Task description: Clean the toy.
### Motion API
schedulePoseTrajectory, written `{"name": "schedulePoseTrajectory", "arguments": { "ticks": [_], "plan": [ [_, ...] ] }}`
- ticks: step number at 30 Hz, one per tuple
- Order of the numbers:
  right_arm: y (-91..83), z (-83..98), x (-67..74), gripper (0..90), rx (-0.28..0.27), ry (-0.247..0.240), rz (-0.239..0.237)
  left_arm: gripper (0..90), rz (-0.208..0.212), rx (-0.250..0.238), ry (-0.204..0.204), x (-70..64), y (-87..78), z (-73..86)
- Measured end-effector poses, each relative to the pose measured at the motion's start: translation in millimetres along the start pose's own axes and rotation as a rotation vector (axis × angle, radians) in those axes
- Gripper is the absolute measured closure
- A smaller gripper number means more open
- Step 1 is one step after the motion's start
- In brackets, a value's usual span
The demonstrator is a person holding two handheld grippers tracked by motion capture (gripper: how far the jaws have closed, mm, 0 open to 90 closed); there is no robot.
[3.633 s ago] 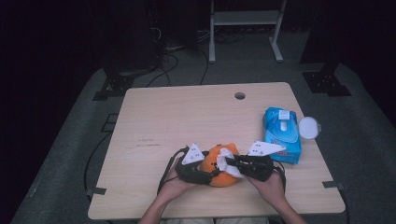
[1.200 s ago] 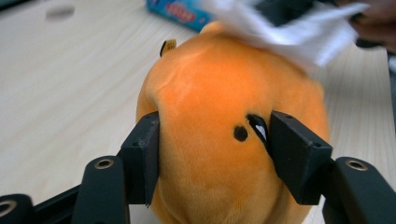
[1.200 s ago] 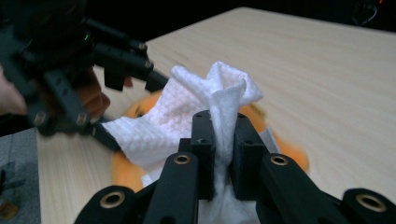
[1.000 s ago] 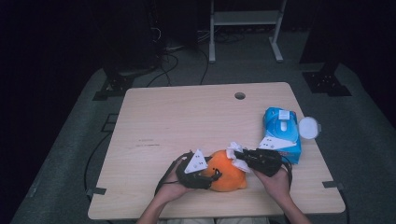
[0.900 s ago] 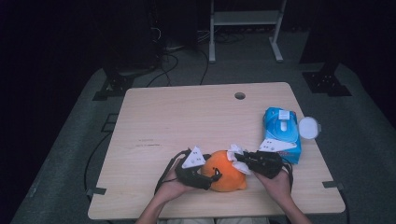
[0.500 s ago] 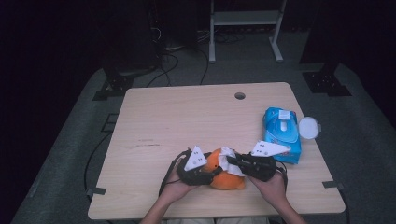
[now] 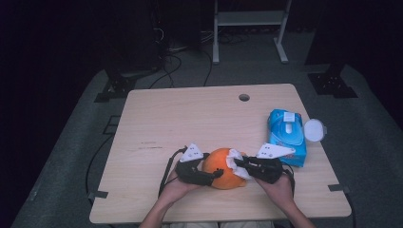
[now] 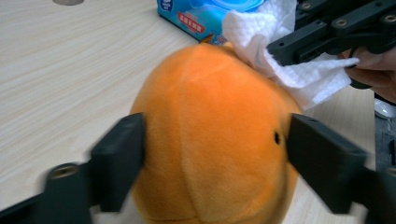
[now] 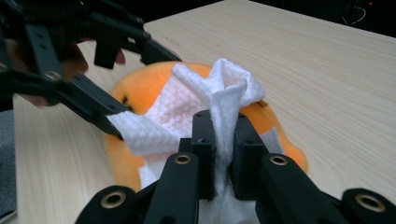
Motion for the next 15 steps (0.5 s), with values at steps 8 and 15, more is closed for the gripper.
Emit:
{"name": "schedulePoseTrajectory", "arguments": {
  "ticks": [8,15],
  "plan": [
    [0.4,-18.3,20.3,80.9,-0.036,-0.056,-0.022,36.5,-0.048,0.012,0.210,-22.5,0.1,-0.9],
    [-9.0,-7.0,-1.2,81.0,-0.035,0.020,0.021,36.4,-0.041,0.007,0.214,-23.3,0.8,-0.9]
  ]
}}
Point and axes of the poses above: each handheld gripper's, and its own axes: y roughly forward along the jaws, z roughly out of its underside, x roughly to its left, the point moved 2 cm from there along y, roughly forward along the jaws, and after that the axes turned 8 degrees about x, right-handed, at the moved point
